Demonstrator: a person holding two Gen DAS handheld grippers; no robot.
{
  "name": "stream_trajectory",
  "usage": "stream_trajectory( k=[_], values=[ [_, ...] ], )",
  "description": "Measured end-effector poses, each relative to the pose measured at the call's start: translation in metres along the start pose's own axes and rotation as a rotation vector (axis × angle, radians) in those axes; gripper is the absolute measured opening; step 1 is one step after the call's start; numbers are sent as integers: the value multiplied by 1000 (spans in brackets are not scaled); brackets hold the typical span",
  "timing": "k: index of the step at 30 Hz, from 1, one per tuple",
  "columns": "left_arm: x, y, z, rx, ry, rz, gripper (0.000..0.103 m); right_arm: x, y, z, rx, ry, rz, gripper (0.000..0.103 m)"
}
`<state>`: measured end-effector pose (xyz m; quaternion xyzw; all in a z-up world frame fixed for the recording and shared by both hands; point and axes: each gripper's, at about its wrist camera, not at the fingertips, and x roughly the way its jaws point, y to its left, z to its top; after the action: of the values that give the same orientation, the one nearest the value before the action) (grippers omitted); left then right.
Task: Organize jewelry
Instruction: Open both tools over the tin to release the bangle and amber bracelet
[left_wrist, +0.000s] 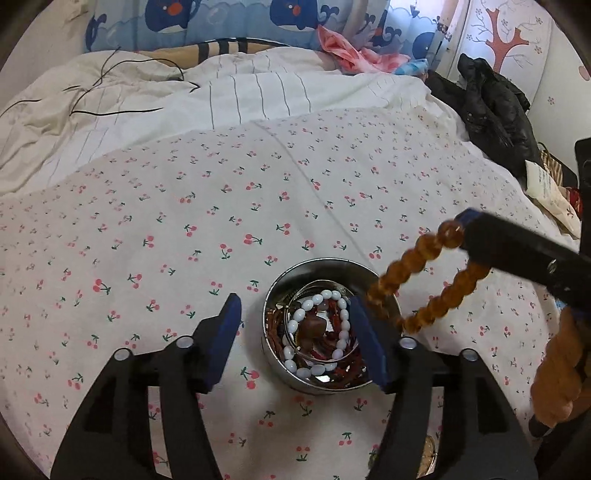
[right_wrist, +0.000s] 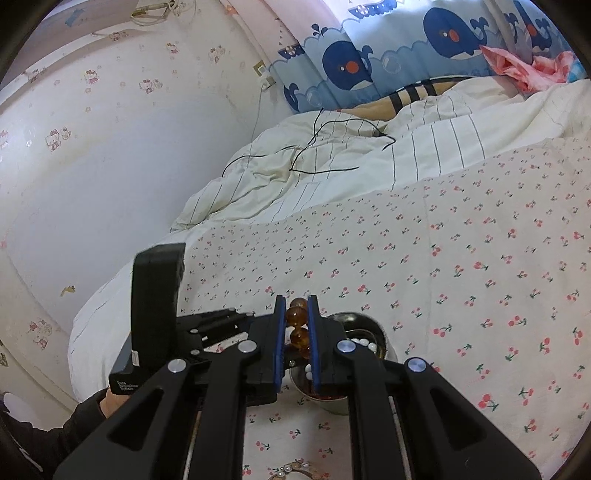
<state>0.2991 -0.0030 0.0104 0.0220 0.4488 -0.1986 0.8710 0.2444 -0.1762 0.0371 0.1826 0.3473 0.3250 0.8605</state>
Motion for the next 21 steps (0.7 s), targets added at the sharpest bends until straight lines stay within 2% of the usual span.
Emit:
stream_trajectory(
  k=[3, 9, 12, 14, 17, 19, 21],
  values=[
    [-10, 7, 0, -14, -15, 14, 63, 5, -3, 1, 30, 7, 29, 12],
    [-41, 36, -8, -100, -44, 49, 73, 21, -13, -4, 154, 38, 145, 12],
    [-55, 46, -19, -153, -55, 56, 77, 33, -12, -6, 125, 78, 66, 12],
    [-58, 47, -27, -156, -52, 58, 77, 43, -7, -11, 45, 109, -76, 12],
    [-56, 44, -41, -146, -34, 67, 78, 55, -4, -19, -45, 137, -216, 15],
    [-49, 42, -49, -144, -13, 55, 78, 57, -2, -24, -97, 132, -267, 37],
    [-44, 40, -54, -134, 6, 61, 78, 57, 1, -26, -141, 124, -305, 41]
  ],
)
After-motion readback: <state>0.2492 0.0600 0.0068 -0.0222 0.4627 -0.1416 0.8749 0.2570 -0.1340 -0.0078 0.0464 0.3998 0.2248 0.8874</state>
